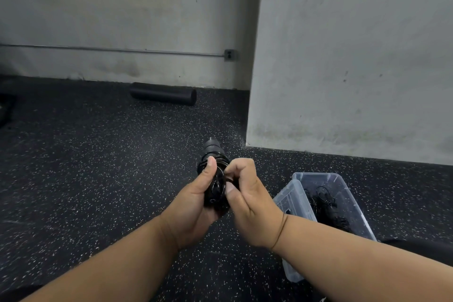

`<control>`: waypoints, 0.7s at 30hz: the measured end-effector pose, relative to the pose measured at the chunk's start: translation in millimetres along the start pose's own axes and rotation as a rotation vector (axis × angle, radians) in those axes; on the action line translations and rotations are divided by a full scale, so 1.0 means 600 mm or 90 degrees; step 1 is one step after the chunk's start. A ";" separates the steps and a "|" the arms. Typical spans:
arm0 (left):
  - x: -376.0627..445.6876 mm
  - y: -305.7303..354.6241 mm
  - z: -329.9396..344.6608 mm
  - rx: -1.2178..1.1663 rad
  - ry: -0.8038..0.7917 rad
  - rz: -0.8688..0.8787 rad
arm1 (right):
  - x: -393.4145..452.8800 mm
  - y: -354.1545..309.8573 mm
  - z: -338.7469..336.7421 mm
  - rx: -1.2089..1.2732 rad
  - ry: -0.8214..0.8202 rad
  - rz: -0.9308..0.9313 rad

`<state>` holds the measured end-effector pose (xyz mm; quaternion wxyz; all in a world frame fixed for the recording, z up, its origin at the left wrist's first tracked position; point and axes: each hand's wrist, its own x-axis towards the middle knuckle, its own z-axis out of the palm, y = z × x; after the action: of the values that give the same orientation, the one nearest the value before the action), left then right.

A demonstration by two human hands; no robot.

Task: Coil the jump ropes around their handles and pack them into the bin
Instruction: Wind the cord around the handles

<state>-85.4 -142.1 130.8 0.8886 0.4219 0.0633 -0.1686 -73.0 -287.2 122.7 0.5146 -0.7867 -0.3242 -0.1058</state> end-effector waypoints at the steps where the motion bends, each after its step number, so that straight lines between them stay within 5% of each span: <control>1: 0.001 -0.002 0.001 -0.002 -0.002 0.008 | 0.001 -0.003 0.000 0.017 0.002 0.003; 7: 0.007 -0.011 -0.002 0.020 0.016 0.060 | 0.008 -0.016 -0.002 0.099 -0.017 0.053; 21: 0.015 -0.002 -0.011 0.057 0.105 0.091 | 0.009 0.008 0.005 -0.113 -0.008 -0.073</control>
<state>-77.2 -140.0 123.5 0.8702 0.4773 0.0985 -0.0719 -66.2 -283.5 120.6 0.4340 -0.8099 -0.3615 -0.1581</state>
